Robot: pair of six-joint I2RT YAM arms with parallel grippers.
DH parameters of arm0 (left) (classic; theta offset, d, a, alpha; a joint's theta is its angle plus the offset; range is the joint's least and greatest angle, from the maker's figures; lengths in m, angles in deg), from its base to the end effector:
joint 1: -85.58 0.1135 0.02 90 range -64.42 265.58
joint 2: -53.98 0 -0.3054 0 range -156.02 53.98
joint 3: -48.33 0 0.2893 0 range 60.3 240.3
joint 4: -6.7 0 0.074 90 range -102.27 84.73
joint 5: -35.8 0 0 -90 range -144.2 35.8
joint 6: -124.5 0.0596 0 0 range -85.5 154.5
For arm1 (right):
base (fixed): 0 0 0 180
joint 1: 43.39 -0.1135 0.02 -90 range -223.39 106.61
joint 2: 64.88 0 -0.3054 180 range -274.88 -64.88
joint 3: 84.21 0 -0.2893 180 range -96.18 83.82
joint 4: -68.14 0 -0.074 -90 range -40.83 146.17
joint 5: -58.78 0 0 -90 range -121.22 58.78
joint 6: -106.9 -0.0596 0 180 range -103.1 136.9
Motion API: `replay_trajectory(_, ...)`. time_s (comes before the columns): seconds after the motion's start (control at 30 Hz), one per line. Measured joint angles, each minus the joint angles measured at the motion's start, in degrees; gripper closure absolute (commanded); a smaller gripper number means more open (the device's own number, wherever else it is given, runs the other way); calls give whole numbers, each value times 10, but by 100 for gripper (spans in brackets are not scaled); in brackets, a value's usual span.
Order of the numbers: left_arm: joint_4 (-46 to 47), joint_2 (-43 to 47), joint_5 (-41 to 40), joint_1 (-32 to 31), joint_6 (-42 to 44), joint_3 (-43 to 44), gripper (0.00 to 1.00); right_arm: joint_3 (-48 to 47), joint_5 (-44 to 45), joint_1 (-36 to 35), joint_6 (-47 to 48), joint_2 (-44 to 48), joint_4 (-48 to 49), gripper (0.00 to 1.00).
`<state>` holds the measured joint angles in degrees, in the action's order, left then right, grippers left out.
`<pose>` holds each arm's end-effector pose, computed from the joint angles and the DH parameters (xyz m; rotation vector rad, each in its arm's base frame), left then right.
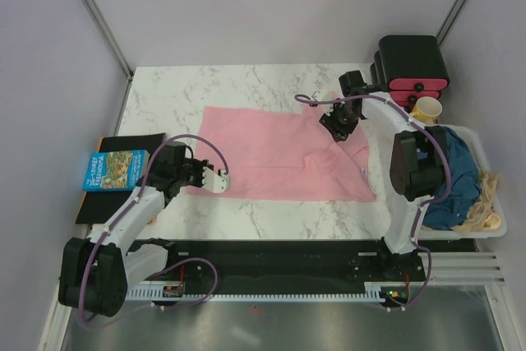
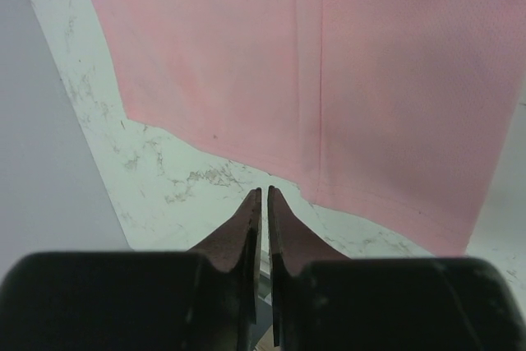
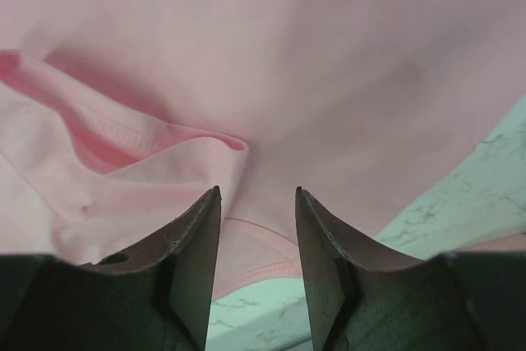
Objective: Fold and stack the t-shirts
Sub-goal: Fold the flattened tshirt in 1/3 of the way
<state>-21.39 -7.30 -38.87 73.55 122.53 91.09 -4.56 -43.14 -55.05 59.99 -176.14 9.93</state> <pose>0.2294 -0.0650 0.1939 1.8964 1.4241 0.3289 0.4499 0.1054 0.2197 -1.3031 2.4024 0.1382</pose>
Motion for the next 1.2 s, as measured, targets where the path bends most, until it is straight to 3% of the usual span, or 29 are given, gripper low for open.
replay_trajectory(0.27, 0, 0, -1, -1, 0, 0, 84, 3, -50, -1, 2, -14, -26, 52)
replay_trajectory(0.63, 0, -1, -2, -6, 0, 0, 84, 5, -51, -1, 2, -45, -24, 60)
replay_trajectory(0.9, 0, -5, -2, -9, 0, 0, 84, 5, -44, -1, -2, -58, -7, 95)
replay_trajectory(1.0, 0, -8, -2, -9, 0, 0, 84, 5, -36, -1, -4, -58, -3, 100)
replay_trajectory(1.2, 0, -10, -2, -12, -1, 0, 84, 9, -10, -1, -4, -54, 9, 100)
